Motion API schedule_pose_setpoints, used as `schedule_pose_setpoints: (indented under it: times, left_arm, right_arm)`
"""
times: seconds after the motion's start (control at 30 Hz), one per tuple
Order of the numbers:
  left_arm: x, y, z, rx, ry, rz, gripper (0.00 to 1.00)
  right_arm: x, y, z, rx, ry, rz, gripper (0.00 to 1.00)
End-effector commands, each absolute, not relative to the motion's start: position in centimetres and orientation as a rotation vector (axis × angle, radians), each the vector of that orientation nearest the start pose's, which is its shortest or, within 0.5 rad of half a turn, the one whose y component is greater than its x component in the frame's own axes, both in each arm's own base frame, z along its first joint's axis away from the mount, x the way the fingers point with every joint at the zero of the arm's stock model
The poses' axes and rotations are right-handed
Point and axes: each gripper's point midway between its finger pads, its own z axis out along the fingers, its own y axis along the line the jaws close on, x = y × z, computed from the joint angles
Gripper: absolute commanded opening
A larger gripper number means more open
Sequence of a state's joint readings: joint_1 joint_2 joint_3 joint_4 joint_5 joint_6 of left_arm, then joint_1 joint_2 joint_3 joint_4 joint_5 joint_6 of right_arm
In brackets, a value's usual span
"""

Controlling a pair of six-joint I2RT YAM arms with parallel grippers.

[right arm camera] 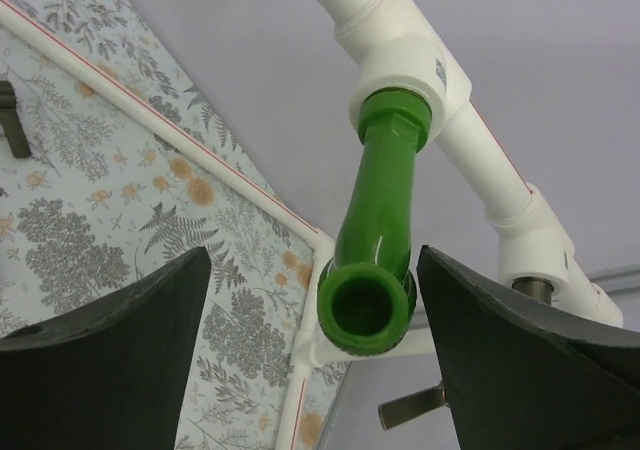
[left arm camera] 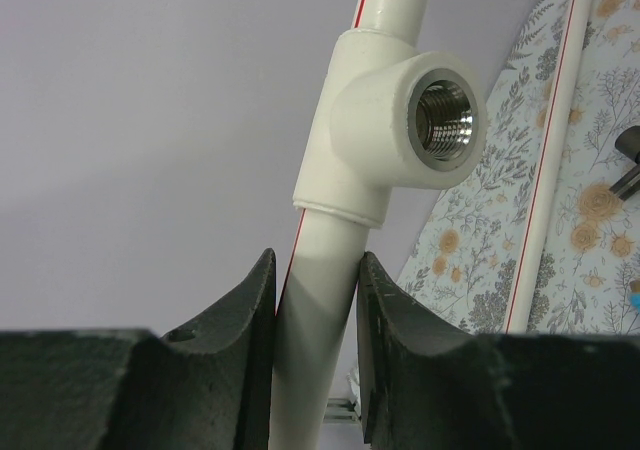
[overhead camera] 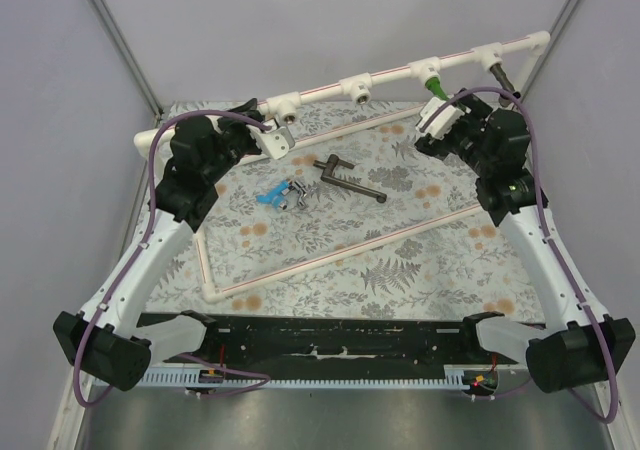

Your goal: Install the water faucets

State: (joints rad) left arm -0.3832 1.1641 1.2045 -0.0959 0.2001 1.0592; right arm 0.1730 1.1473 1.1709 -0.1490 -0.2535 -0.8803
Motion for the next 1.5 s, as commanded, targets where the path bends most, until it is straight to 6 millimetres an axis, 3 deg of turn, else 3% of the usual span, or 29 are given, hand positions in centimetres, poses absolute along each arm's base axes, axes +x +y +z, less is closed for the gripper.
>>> schedule_pose_setpoints:
  times: [0.0, 0.1, 0.23, 0.27, 0.33, 0.43, 0.53, 0.6, 0.67, 0.83, 0.9, 1.0, 1.07, 1.3, 1.4, 1.47]
  left_arm:
    - [37.7, -15.8, 37.4, 1.113, 1.231, 0.218, 0.02]
    - [37.8, -15.9, 37.4, 1.114, 1.232, 0.218, 0.02]
    - [37.8, -16.0, 37.4, 1.114, 1.229, 0.214, 0.02]
    - [37.8, -15.9, 37.3, 1.112, 1.234, 0.213, 0.02]
    - [37.8, -16.0, 37.4, 1.115, 1.229, 0.216, 0.02]
    - [37.9, -15.9, 37.4, 1.114, 1.230, 0.225, 0.02]
    - [37.8, -15.8, 37.6, 1.112, 1.229, 0.224, 0.02]
    - [37.8, -15.9, 37.5, 1.114, 1.228, 0.221, 0.02]
    - [37.9, -16.0, 37.4, 1.115, 1.229, 0.221, 0.02]
    - [38.0, -15.9, 37.4, 1.113, 1.231, 0.226, 0.02]
    - [38.0, -15.9, 37.4, 1.112, 1.231, 0.230, 0.02]
    - [38.1, -15.7, 37.4, 1.111, 1.234, 0.237, 0.02]
    - [38.1, -15.8, 37.5, 1.111, 1.232, 0.234, 0.02]
    - [38.2, -15.8, 37.2, 1.119, 1.235, 0.238, 0.02]
    - [38.2, -15.8, 37.1, 1.120, 1.238, 0.237, 0.02]
    - [38.1, -15.7, 37.3, 1.118, 1.234, 0.240, 0.02]
  right_arm:
    - [41.2, 7.0, 39.0, -0.805, 1.311, -0.363, 0.89]
    - [41.1, 7.6, 38.2, -0.639, 1.396, -0.183, 0.76]
    - [40.1, 10.0, 38.0, -0.348, 1.449, 0.207, 0.32]
    - [39.9, 10.5, 38.0, -0.258, 1.448, 0.304, 0.25]
    - [39.6, 10.8, 39.5, -0.002, 1.386, 0.527, 0.18]
    - [40.1, 9.5, 40.0, 0.507, 1.294, 0.846, 0.04]
    - [41.1, 8.4, 38.7, 1.020, 1.138, 1.202, 0.00]
    - [41.9, 8.7, 38.4, 1.256, 0.996, 1.462, 0.00]
    - [42.9, 9.5, 38.5, 1.336, 0.976, 1.579, 0.05]
    - [42.4, 9.1, 41.3, 1.190, 1.008, 1.448, 0.46]
    - [41.5, 8.5, 41.8, 1.100, 1.013, 1.349, 0.62]
    - [40.0, 7.4, 42.0, 0.986, 1.012, 1.208, 0.77]
    - [38.9, 6.7, 41.8, 0.928, 1.021, 1.113, 0.98]
    - [34.8, 4.2, 42.8, 0.482, 1.188, 0.517, 0.98]
    - [33.6, 5.0, 44.2, 0.051, 1.246, 0.209, 0.98]
    - [33.3, 5.2, 43.9, -0.234, 1.278, -0.012, 0.98]
